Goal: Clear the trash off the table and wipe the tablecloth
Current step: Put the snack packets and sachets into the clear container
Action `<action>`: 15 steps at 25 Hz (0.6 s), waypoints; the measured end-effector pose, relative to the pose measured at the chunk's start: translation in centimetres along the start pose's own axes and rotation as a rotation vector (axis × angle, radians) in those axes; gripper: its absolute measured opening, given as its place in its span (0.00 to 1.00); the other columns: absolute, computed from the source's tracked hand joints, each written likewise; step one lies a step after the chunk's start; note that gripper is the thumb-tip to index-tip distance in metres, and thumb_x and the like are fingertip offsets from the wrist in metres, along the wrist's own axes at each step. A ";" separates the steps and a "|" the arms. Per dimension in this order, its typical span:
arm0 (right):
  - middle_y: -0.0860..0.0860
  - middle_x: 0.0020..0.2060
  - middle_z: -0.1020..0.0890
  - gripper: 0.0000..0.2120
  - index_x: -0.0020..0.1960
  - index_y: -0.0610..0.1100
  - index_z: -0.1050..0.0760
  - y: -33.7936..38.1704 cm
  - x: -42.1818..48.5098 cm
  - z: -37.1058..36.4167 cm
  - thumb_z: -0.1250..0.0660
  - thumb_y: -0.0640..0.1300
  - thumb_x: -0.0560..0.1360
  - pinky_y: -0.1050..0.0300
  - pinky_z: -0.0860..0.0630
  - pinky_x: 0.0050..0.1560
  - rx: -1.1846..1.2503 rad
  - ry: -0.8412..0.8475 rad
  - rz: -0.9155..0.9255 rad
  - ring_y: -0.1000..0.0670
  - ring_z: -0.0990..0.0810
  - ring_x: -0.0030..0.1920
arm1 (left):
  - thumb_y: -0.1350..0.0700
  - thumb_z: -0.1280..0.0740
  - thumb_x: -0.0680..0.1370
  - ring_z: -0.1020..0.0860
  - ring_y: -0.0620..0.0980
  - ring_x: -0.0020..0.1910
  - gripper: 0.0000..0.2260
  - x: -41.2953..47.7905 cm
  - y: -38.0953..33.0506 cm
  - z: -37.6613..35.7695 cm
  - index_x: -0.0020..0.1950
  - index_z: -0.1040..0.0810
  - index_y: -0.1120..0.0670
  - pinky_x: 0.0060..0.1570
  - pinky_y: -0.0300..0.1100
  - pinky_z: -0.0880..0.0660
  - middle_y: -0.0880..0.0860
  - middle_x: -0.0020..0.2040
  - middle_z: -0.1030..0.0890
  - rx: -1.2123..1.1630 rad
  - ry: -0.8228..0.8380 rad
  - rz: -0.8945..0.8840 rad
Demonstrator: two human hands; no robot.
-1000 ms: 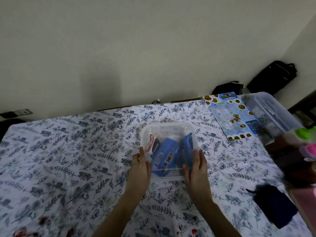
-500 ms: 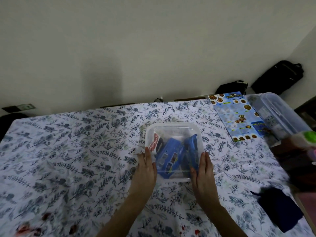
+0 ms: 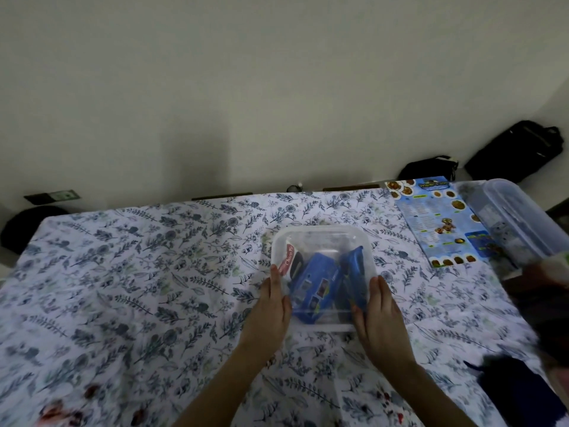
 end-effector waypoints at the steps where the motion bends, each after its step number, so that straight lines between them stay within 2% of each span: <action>1: 0.35 0.71 0.38 0.30 0.72 0.35 0.44 0.1 0.8 0.5 0.45 0.52 0.77 0.40 0.36 0.69 -0.038 -0.002 0.004 0.36 0.36 0.70 | 0.49 0.47 0.81 0.21 0.48 0.49 0.31 0.2 -0.3 0.4 0.77 0.63 0.50 0.49 0.39 0.21 0.58 0.74 0.38 -0.014 0.006 -0.006; 3: 0.36 0.74 0.43 0.33 0.74 0.35 0.46 0.4 2.4 1.3 0.50 0.56 0.77 0.41 0.46 0.74 -0.099 -0.015 0.019 0.37 0.44 0.74 | 0.46 0.46 0.81 0.22 0.51 0.57 0.33 0.2 -0.9 0.3 0.77 0.64 0.51 0.55 0.43 0.23 0.58 0.75 0.41 -0.005 0.054 -0.032; 6: 0.41 0.76 0.54 0.38 0.76 0.39 0.57 0.2 3.3 0.4 0.60 0.63 0.75 0.45 0.58 0.75 -0.130 0.009 0.015 0.43 0.58 0.76 | 0.41 0.47 0.79 0.29 0.58 0.68 0.36 -0.4 -1.8 -1.1 0.75 0.68 0.50 0.65 0.50 0.30 0.57 0.79 0.52 0.021 0.136 -0.041; 9: 0.42 0.76 0.57 0.39 0.76 0.39 0.59 0.1 3.3 -0.3 0.63 0.64 0.75 0.44 0.57 0.75 -0.151 -0.007 0.011 0.45 0.62 0.76 | 0.42 0.47 0.79 0.32 0.60 0.70 0.36 -0.4 -2.1 -1.7 0.75 0.68 0.52 0.66 0.50 0.32 0.57 0.79 0.56 0.011 0.135 0.010; 12: 0.43 0.76 0.56 0.38 0.76 0.39 0.58 0.1 3.3 0.0 0.60 0.62 0.75 0.44 0.55 0.76 -0.121 -0.007 0.019 0.45 0.60 0.76 | 0.43 0.47 0.80 0.33 0.60 0.71 0.35 -0.2 -2.2 -1.9 0.76 0.67 0.52 0.67 0.50 0.32 0.56 0.79 0.58 0.025 0.149 0.030; 15: 0.43 0.76 0.57 0.38 0.76 0.39 0.59 -0.6 4.7 0.2 0.60 0.62 0.75 0.44 0.55 0.76 -0.140 -0.001 -0.002 0.45 0.60 0.76 | 0.41 0.48 0.79 0.41 0.60 0.75 0.35 1.6 -2.3 -2.6 0.76 0.67 0.53 0.70 0.52 0.36 0.57 0.79 0.58 0.079 0.153 0.004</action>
Point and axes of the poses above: each hand's wrist, its own x-axis towards the middle knuckle, its own z-axis out of the back of the hand, y = z × x, the point moved 6 cm from there along x, towards the middle knuckle
